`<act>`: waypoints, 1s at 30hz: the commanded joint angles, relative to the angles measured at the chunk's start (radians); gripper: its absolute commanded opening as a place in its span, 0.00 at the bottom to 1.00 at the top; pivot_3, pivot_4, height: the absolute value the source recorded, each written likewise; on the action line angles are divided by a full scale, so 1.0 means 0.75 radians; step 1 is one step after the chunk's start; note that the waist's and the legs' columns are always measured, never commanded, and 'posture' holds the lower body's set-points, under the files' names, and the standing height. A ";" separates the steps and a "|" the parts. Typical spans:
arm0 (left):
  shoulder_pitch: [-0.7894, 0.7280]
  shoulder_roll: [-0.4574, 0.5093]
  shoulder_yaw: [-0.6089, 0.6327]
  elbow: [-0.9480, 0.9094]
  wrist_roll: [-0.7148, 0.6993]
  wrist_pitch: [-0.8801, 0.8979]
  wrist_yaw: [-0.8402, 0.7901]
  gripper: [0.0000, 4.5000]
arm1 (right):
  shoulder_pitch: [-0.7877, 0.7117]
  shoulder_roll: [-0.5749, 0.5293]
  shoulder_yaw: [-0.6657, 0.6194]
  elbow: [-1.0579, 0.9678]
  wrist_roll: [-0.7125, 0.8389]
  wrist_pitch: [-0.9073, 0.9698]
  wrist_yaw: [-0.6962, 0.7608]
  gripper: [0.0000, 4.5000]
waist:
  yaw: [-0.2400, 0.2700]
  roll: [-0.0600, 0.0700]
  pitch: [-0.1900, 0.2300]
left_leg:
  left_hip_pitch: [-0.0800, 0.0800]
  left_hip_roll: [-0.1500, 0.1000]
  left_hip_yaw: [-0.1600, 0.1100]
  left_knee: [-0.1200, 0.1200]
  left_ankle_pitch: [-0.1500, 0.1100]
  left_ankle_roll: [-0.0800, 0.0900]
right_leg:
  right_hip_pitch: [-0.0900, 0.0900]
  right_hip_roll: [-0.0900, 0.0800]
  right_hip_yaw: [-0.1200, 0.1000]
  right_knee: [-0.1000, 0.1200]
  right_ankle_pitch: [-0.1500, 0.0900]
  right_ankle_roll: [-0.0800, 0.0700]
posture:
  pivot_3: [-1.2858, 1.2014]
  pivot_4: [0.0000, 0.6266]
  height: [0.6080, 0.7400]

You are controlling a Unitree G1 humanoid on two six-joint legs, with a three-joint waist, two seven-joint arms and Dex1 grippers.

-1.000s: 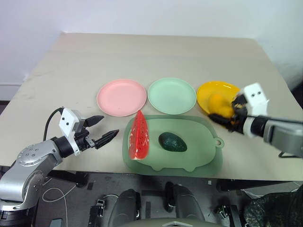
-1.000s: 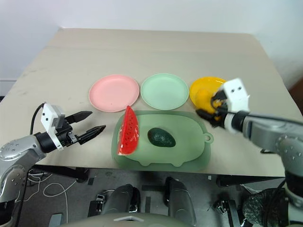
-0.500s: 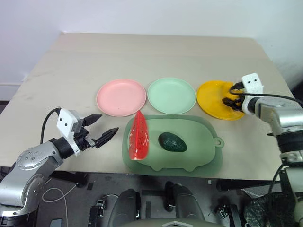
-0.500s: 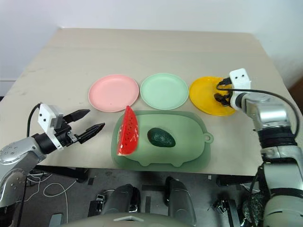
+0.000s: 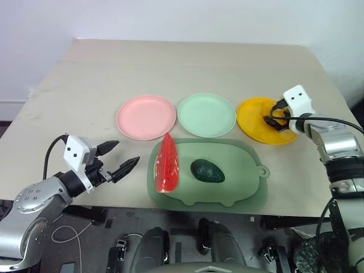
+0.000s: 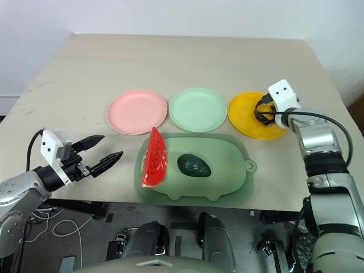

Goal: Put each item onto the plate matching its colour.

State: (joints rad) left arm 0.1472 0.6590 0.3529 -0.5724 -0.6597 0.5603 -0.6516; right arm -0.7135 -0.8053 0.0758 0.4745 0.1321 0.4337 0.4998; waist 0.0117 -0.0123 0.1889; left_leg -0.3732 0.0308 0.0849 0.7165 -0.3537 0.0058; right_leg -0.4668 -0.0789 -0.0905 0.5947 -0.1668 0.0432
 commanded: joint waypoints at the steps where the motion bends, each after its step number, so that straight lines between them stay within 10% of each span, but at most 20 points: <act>1: -0.014 0.021 0.038 -0.028 -0.015 -0.015 -0.009 1.00 | 0.069 -0.092 -0.174 -0.261 0.034 -0.085 0.048 1.00 | 0.002 0.000 0.000 | 0.000 0.000 0.000 0.000 0.000 0.000 | 0.000 0.000 0.000 0.000 0.000 0.000 | 0.52 0.24 1.00; 12: -0.196 0.069 -0.048 0.129 0.019 -0.031 -0.100 1.00 | 0.505 -0.063 -0.346 -1.310 0.837 0.517 0.366 1.00 | 0.000 0.000 0.000 | 0.002 0.002 -0.001 0.000 0.000 0.000 | 0.001 0.001 0.000 0.000 0.000 0.000 | 0.52 0.24 1.00; 30: -0.171 0.061 -0.031 0.094 0.013 -0.021 -0.087 1.00 | 0.548 0.091 0.015 -1.419 0.749 0.621 0.233 1.00 | 0.001 -0.001 0.000 | 0.001 0.000 -0.001 0.000 0.000 0.000 | 0.001 0.000 -0.001 0.000 -0.002 -0.004 | 0.52 0.24 1.00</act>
State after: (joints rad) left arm 0.0154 0.6989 0.3012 -0.4675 -0.6425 0.5582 -0.7171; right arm -0.2872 -0.7339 0.0799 -0.5834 0.7076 0.9160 0.6609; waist 0.0123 -0.0128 0.1886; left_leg -0.3723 0.0309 0.0841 0.7166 -0.3538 0.0057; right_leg -0.4661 -0.0789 -0.0909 0.5949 -0.1685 0.0403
